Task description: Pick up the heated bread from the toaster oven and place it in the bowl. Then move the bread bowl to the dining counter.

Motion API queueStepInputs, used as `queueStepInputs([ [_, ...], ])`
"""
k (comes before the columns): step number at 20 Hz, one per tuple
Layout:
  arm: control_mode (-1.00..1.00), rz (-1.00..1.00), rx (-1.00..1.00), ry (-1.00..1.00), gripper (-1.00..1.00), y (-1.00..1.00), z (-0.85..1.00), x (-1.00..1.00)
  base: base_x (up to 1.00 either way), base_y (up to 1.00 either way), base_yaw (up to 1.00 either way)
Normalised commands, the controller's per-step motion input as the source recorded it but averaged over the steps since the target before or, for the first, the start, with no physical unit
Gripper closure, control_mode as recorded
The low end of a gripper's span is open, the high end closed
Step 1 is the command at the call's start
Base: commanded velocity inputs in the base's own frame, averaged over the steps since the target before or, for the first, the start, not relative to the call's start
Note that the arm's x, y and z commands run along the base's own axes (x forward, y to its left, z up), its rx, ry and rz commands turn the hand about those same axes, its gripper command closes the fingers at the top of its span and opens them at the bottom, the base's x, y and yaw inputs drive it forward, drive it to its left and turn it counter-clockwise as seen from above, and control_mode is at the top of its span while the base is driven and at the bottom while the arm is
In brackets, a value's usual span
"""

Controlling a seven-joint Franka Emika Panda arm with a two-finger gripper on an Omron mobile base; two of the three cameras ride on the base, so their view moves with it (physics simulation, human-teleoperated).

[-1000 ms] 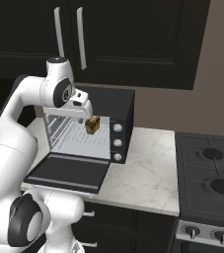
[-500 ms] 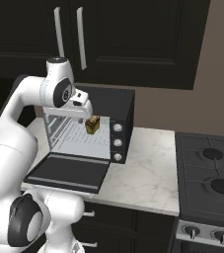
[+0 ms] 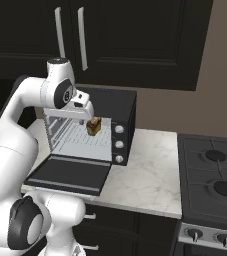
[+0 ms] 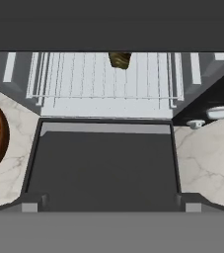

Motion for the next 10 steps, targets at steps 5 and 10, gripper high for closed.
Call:
queueStepInputs([
  [5, -1.00, 0.00, 0.00, 0.00, -1.00, 0.00, 0.00, 0.00, 0.00, 0.00, 0.00],
  [10, -1.00, 0.00, 0.00, 0.00, -1.00, 0.00, 0.00, 0.00, 0.00, 0.00, 0.00],
])
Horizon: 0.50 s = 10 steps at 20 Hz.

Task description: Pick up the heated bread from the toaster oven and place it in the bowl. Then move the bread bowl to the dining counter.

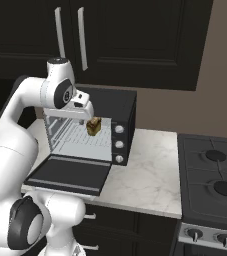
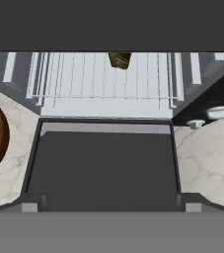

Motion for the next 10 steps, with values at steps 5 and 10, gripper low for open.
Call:
queueStepInputs([
  [5, -1.00, 0.00, 0.00, 0.00, -1.00, 0.00, 0.00, 0.00, 0.00, 0.00, 0.00],
  [10, -1.00, 0.00, 0.00, -0.07, -1.00, 0.00, -0.03, -0.02, 0.00, 0.00, 0.00],
])
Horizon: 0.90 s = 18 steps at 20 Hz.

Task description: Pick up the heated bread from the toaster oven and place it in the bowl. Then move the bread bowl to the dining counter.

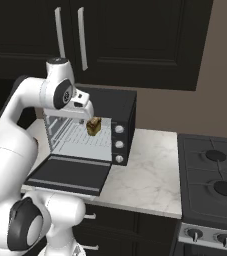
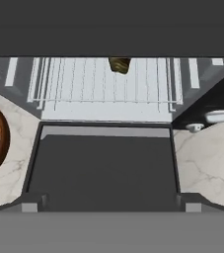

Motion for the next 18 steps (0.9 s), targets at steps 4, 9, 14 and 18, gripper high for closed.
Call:
queueStepInputs([
  [4, -1.00, 0.00, 0.00, -0.02, -1.00, 0.15, -0.12, -0.05, 0.00, 0.00, 0.00],
  [9, -1.00, 0.00, 0.03, -0.18, -1.00, 0.46, -0.77, -0.03, 0.00, 0.00, 0.00],
  [14, -1.00, 0.00, 0.00, -0.15, -1.00, 0.43, -0.42, 0.34, 0.00, 0.00, 0.00],
  [18, -1.00, -0.01, -0.01, -0.02, -1.00, 0.13, -0.33, 0.38, 0.00, 0.00, 0.00],
])
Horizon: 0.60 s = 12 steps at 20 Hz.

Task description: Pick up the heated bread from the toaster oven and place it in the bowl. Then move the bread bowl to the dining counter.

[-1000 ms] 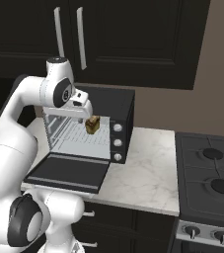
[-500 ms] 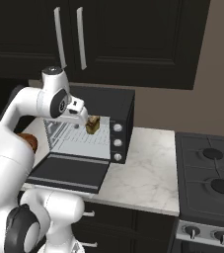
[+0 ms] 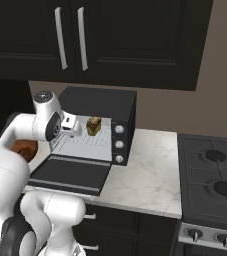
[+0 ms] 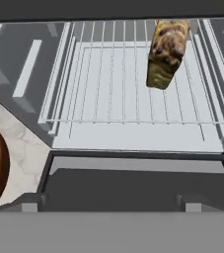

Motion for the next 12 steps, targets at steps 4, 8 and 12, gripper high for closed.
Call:
queueStepInputs([
  [4, -1.00, -0.01, -0.01, -0.01, -1.00, 0.00, -0.31, 0.36, 0.00, 0.00, 0.00],
  [8, -1.00, 0.00, 0.00, -0.02, -1.00, 0.00, -0.24, 0.38, 0.00, 0.00, 0.00],
  [12, -1.00, -0.01, 0.00, -0.01, -1.00, 0.00, -0.28, 0.45, 0.00, 0.00, 0.00],
])
